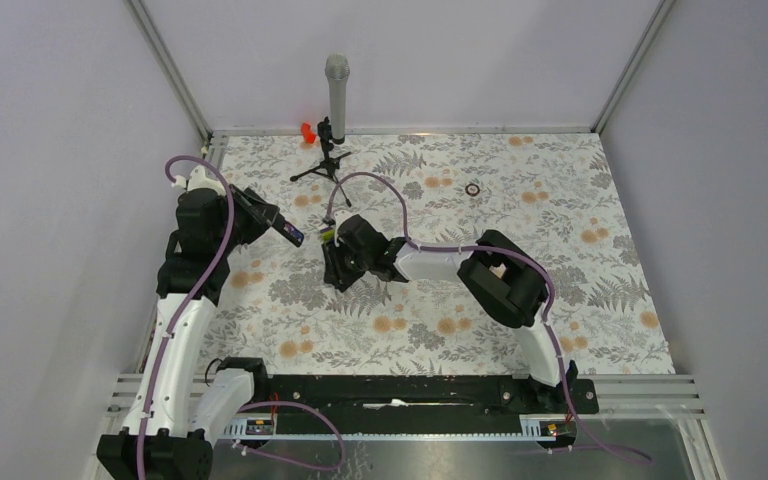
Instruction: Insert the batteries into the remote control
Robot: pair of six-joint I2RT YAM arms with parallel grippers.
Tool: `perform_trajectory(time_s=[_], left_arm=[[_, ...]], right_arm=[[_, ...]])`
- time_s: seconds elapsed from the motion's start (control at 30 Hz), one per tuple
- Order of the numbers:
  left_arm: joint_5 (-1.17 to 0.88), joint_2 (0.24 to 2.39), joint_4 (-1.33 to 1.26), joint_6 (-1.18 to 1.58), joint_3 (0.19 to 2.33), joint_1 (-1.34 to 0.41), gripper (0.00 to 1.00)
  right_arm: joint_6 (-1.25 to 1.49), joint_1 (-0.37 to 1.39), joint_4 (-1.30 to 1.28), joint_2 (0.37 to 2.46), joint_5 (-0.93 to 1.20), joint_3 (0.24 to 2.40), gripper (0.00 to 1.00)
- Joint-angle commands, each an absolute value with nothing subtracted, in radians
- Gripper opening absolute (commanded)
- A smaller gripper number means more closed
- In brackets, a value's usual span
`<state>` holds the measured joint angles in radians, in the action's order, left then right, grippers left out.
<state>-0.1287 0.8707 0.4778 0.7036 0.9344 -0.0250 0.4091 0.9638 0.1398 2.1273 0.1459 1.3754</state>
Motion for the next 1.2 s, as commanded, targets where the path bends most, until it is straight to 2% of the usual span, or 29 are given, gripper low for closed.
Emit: perform_trajectory(time_s=[0.0,0.1,0.4,0.53,0.67,0.8,0.9,1.07,1.17], left_arm=[[-0.148,0.869,0.416,0.705,0.945,-0.017,0.0],[-0.151,0.871,0.411,0.706,0.937,-0.017,0.0],[-0.161,0.87,0.405,0.704,0.917,-0.015,0.0],[-0.168,0.871,0.4,0.706,0.911,-0.015,0.0],[-0.175,0.872,0.396,0.707,0.91,-0.014,0.0],[-0.173,0.864,0.396,0.707,0.904,-0.013,0.0],[-0.171,0.862,0.397,0.707,0.902,-0.01,0.0],[-0.159,0.859,0.399,0.707,0.902,-0.006,0.0],[-0.159,0.862,0.399,0.707,0.902,-0.005,0.0]], right_arm=[[0.428,0.965,-0.024,2.076,-0.037,1.349,0.46],[0.434,0.965,-0.091,2.033,-0.096,1.312,0.46],[0.474,0.965,-0.223,1.929,-0.07,1.226,0.46],[0.397,0.965,-0.146,1.897,0.084,1.174,0.47],[0.315,0.967,-0.077,1.898,0.16,1.139,0.53],[0.246,0.977,-0.079,1.905,0.047,1.125,0.64],[0.225,1.0,-0.156,1.946,-0.113,1.174,0.7],[0.224,1.064,-0.293,2.013,-0.294,1.262,0.73],[0.225,1.093,-0.325,2.033,-0.318,1.281,0.74]])
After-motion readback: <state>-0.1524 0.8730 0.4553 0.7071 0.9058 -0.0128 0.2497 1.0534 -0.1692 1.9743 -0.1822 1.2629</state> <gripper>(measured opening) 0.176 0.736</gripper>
